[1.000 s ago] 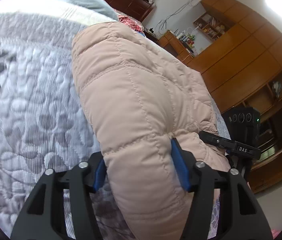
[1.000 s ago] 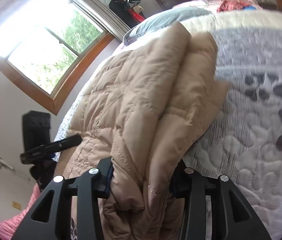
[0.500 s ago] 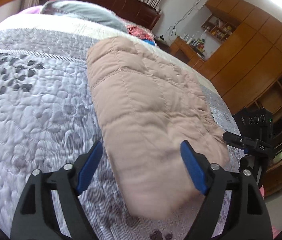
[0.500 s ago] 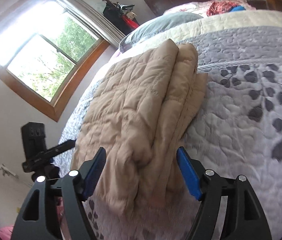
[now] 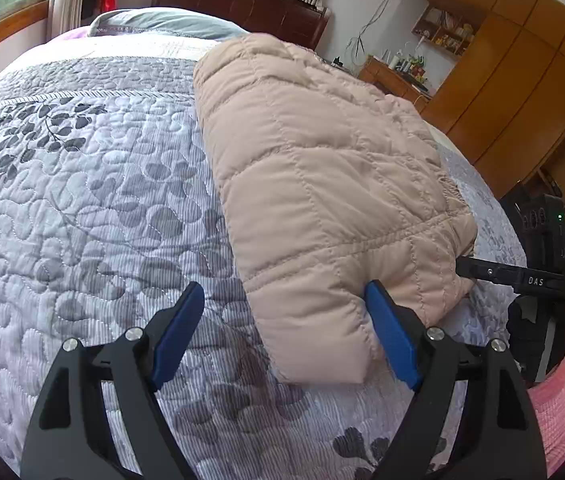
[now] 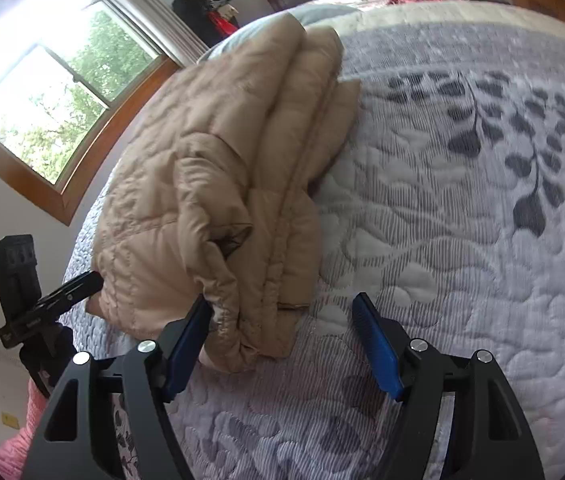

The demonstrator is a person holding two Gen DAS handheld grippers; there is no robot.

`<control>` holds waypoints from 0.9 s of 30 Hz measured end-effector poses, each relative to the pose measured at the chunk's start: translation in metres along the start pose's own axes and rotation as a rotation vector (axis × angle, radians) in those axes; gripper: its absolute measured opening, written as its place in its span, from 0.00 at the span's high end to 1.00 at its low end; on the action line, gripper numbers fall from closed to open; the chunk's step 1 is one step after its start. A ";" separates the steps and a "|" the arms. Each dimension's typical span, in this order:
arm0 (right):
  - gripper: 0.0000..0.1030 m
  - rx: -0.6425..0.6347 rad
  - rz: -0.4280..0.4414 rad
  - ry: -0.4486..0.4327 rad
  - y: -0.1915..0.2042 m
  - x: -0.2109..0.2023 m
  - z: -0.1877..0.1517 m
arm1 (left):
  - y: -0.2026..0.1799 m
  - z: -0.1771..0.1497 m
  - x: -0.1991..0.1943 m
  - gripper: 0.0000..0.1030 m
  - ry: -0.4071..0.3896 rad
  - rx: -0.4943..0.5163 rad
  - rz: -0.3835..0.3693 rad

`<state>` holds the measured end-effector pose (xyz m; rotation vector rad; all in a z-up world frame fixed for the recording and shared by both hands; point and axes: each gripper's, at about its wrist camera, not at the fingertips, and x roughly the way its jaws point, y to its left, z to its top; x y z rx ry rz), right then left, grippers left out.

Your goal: Fold large clothes

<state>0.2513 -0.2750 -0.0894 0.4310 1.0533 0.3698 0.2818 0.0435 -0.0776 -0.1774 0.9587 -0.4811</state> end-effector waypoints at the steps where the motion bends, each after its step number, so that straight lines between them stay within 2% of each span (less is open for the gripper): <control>1: 0.30 -0.003 -0.005 -0.003 -0.001 0.002 -0.001 | 0.002 -0.001 0.002 0.20 0.005 -0.005 -0.003; 5: 0.30 -0.011 -0.035 -0.009 0.005 0.000 0.000 | 0.006 0.001 0.004 0.20 0.024 -0.055 -0.026; 9: 0.29 -0.028 -0.056 -0.039 0.024 -0.013 -0.002 | 0.000 0.000 -0.008 0.21 0.016 -0.056 0.004; 18: 0.12 -0.121 -0.138 -0.114 0.076 -0.054 -0.029 | -0.031 -0.017 -0.052 0.14 -0.013 -0.003 0.129; 22: 0.08 -0.172 -0.189 -0.166 0.098 -0.070 -0.043 | -0.045 -0.029 -0.073 0.11 -0.051 0.022 0.193; 27: 0.04 -0.185 -0.193 -0.217 0.112 -0.091 -0.061 | -0.052 -0.042 -0.101 0.10 -0.129 0.002 0.269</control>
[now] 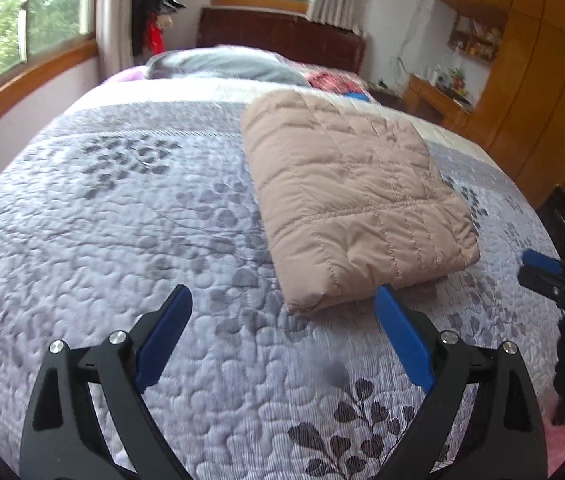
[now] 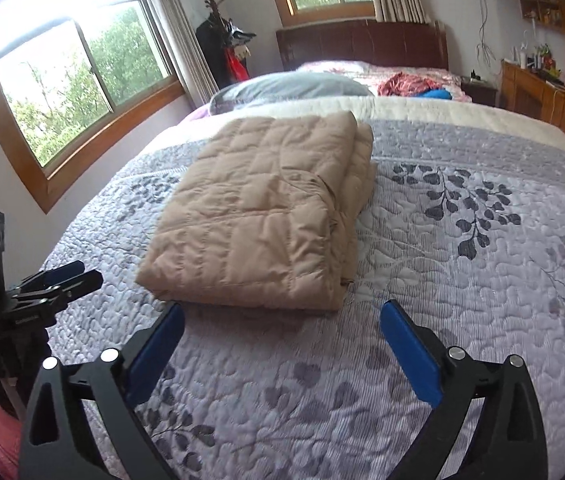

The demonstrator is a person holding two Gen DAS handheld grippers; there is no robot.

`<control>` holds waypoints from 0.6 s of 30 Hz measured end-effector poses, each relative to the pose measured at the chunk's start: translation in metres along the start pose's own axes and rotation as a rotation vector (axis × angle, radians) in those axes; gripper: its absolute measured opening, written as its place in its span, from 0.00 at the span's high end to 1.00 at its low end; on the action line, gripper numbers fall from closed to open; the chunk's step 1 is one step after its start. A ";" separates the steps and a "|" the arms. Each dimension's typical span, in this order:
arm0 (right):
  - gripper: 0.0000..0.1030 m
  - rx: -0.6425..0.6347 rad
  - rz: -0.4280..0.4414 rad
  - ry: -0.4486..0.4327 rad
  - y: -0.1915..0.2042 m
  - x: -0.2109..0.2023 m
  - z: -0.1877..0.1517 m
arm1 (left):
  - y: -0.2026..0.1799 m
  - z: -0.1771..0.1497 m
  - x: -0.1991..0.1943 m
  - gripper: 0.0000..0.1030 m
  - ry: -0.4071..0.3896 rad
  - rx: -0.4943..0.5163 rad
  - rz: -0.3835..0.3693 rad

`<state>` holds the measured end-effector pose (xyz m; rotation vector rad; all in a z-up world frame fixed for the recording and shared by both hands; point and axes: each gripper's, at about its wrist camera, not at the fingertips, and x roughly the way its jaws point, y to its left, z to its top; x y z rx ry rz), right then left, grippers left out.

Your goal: Fold large clothes

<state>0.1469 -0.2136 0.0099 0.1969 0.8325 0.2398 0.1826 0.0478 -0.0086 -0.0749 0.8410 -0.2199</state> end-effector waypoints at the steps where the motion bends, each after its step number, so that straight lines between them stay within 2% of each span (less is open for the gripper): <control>1: 0.04 -0.007 -0.005 -0.011 0.004 -0.007 -0.003 | 0.000 -0.002 -0.005 0.10 -0.012 -0.009 0.013; 9: 0.04 -0.026 -0.028 -0.024 0.023 -0.039 -0.019 | -0.008 -0.021 -0.049 0.07 -0.068 0.003 0.060; 18: 0.04 -0.055 -0.021 -0.054 0.040 -0.068 -0.041 | -0.025 -0.042 -0.082 0.06 -0.068 0.033 0.079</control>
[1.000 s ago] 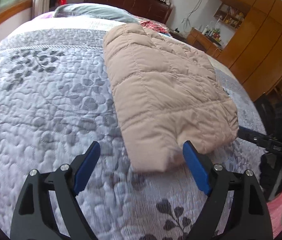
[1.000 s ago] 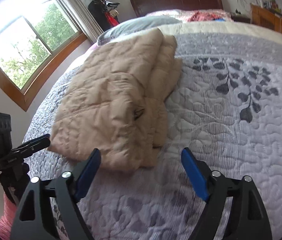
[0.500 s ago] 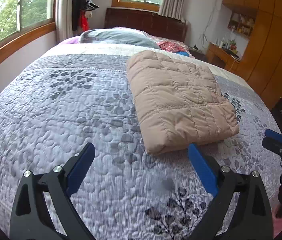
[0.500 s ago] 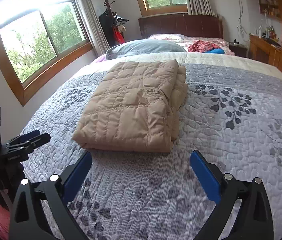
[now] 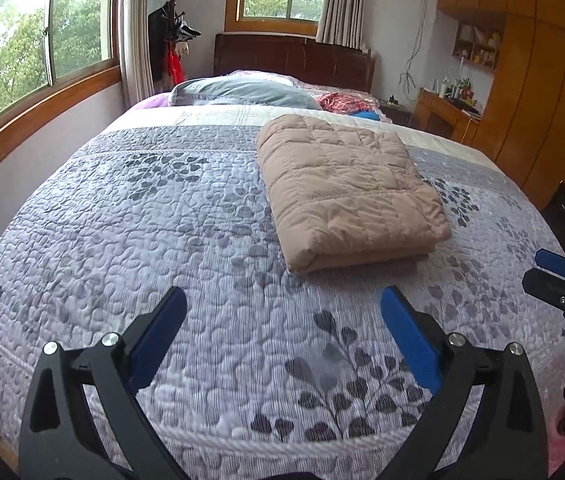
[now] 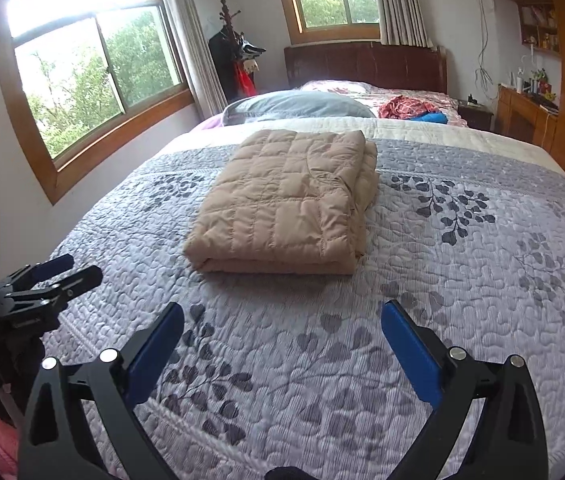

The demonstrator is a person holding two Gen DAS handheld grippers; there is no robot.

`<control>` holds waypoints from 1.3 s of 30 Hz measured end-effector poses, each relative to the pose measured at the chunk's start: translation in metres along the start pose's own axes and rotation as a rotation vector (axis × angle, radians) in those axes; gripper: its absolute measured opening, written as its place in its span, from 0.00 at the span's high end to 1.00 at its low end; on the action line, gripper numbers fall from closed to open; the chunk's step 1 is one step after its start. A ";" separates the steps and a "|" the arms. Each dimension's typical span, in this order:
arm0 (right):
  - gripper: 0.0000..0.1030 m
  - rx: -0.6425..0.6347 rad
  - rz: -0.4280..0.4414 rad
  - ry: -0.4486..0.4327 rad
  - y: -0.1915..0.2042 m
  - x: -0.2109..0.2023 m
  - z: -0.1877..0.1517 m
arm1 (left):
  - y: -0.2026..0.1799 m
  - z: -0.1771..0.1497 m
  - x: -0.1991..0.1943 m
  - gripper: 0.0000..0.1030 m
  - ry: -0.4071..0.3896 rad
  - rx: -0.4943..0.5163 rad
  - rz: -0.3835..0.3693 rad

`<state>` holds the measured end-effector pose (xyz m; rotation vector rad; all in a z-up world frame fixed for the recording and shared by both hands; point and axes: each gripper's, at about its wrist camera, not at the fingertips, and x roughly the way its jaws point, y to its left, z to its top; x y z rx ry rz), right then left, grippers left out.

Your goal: Fold large clothes

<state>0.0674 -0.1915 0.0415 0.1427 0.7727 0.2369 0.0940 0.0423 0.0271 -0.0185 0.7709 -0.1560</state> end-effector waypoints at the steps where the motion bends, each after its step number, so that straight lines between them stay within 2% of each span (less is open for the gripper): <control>1: 0.04 -0.003 0.003 -0.001 0.003 -0.004 -0.003 | -0.001 -0.002 -0.004 0.06 0.001 0.001 -0.004; 19: 0.04 -0.014 0.014 -0.001 0.012 -0.025 -0.027 | -0.019 -0.027 -0.049 0.05 -0.035 0.036 0.018; 39: 0.04 -0.015 -0.006 0.007 0.009 -0.026 -0.030 | -0.024 -0.032 -0.056 0.05 -0.034 0.039 0.034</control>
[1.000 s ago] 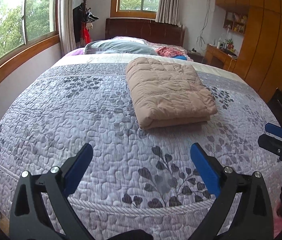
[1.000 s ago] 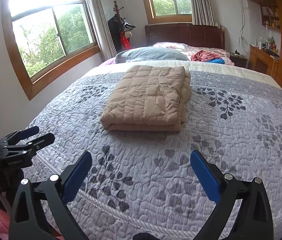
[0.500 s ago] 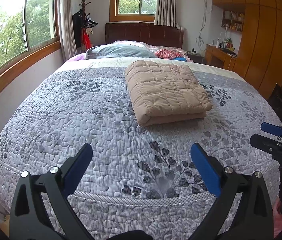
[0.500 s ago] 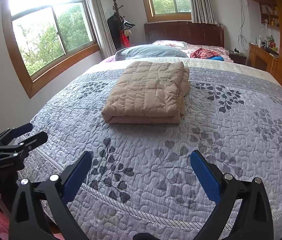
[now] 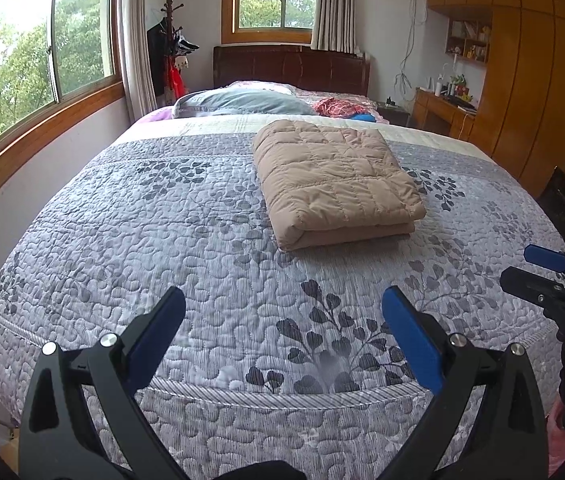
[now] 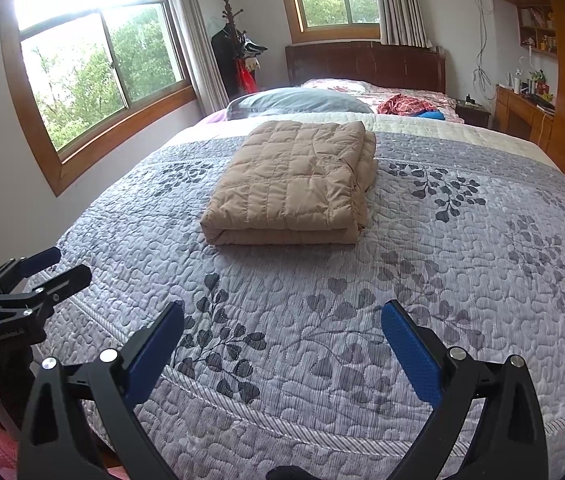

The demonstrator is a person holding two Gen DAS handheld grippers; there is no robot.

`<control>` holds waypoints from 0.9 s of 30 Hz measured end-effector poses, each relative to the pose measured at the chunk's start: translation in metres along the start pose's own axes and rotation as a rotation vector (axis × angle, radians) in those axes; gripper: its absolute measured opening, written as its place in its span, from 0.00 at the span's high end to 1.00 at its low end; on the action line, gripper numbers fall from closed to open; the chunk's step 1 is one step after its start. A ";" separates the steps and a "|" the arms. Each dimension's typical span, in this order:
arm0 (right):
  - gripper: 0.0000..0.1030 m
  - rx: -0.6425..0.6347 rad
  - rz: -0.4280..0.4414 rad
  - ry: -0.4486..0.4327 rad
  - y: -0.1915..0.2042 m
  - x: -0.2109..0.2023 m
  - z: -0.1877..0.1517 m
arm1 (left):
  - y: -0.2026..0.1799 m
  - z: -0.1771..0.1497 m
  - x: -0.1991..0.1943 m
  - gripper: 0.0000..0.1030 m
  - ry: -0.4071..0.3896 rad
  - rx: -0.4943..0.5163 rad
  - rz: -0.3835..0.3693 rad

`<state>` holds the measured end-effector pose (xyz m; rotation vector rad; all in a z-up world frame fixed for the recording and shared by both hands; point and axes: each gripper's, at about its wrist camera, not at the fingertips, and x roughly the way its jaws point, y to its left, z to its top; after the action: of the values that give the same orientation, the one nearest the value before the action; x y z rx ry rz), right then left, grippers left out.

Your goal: Fold large clothes

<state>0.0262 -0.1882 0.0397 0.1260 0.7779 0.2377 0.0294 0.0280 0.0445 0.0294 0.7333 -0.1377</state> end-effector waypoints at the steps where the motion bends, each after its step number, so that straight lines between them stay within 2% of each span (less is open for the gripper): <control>1: 0.04 -0.001 -0.001 0.001 0.000 0.001 0.000 | 0.001 0.000 0.000 0.05 0.001 0.000 -0.001; 27: 0.04 -0.010 -0.003 0.008 0.001 0.003 0.000 | 0.003 -0.001 0.003 0.05 0.008 0.003 -0.005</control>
<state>0.0279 -0.1860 0.0377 0.1146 0.7846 0.2389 0.0318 0.0302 0.0418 0.0309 0.7411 -0.1436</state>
